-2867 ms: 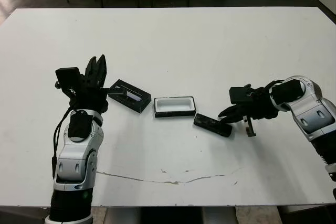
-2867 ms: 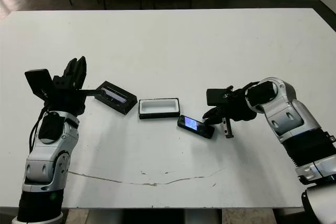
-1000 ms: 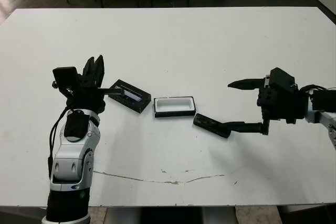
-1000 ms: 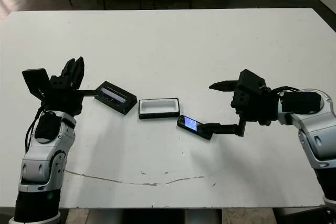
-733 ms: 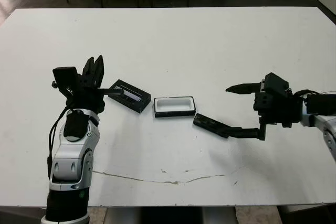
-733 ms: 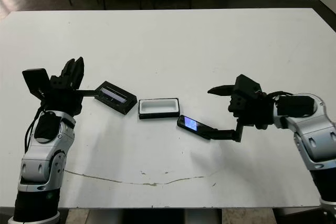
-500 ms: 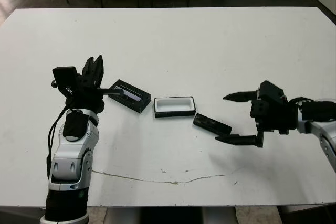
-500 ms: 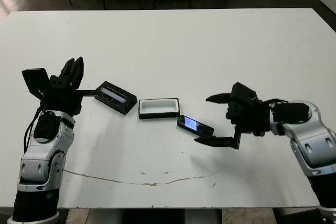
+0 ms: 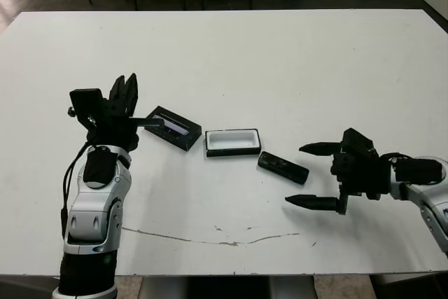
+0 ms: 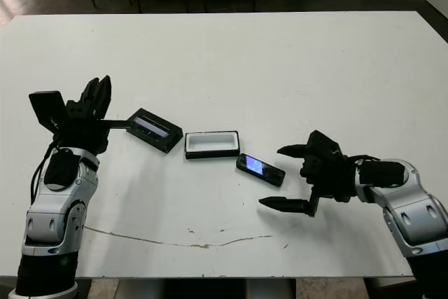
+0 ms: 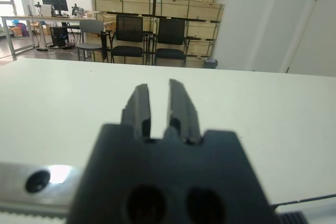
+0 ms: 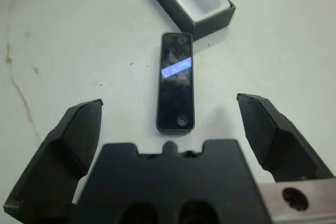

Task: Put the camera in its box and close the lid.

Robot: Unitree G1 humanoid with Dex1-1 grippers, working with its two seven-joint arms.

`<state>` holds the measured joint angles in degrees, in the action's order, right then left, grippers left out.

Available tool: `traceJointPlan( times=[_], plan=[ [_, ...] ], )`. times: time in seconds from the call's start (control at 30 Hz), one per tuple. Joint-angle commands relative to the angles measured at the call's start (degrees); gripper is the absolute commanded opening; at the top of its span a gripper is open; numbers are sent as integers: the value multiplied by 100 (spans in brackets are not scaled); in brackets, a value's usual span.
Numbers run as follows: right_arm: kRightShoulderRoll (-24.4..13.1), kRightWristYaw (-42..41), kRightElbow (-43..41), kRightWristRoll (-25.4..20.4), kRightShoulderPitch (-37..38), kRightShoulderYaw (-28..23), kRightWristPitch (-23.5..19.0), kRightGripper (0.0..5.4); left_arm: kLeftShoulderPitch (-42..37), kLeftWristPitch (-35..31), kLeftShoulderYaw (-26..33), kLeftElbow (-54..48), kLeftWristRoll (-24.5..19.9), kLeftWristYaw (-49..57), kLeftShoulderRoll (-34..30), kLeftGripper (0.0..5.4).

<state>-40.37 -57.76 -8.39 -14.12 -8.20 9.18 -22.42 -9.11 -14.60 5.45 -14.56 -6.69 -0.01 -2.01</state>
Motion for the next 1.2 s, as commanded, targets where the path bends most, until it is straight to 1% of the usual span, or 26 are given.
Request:
traceJointPlan(
  times=[0.03,0.27,0.33,0.47,0.6,0.67,0.73,0.8,0.93,1.03,1.13,1.2],
  plan=[
    [130,205,141,168,134,94,93,484,32,-117,-4,92,37,-2,-56,0],
    [439,476,311,137,310,40,226,328,38,-88,-20,97,27,-24,-51,0],
    [462,541,270,148,358,23,269,295,42,-116,-38,75,48,-1,-44,0],
    [532,680,173,81,448,-67,269,204,27,-96,-55,105,63,16,-32,0],
    [578,493,438,-45,361,-114,434,117,-7,-113,-59,154,71,28,-42,0],
    [522,318,580,-24,243,-57,541,69,-21,-82,-65,177,82,22,-53,0],
    [444,137,674,-28,90,-5,467,31,-31,-58,-72,186,93,25,-57,0],
    [368,-30,731,-46,-57,3,366,14,-47,-57,-57,197,53,16,-43,0],
    [275,-306,896,-129,-345,-88,332,12,-67,-65,-58,214,51,28,-36,0],
    [255,-431,1135,-257,-670,-287,330,11,-60,-23,-69,217,70,32,-33,0],
    [238,-615,1500,-514,-1128,-589,299,11,-55,-75,-70,179,82,61,-28,0],
    [212,-773,1743,-609,-1445,-693,288,10,-55,-90,-69,168,86,75,-29,0]
  ],
)
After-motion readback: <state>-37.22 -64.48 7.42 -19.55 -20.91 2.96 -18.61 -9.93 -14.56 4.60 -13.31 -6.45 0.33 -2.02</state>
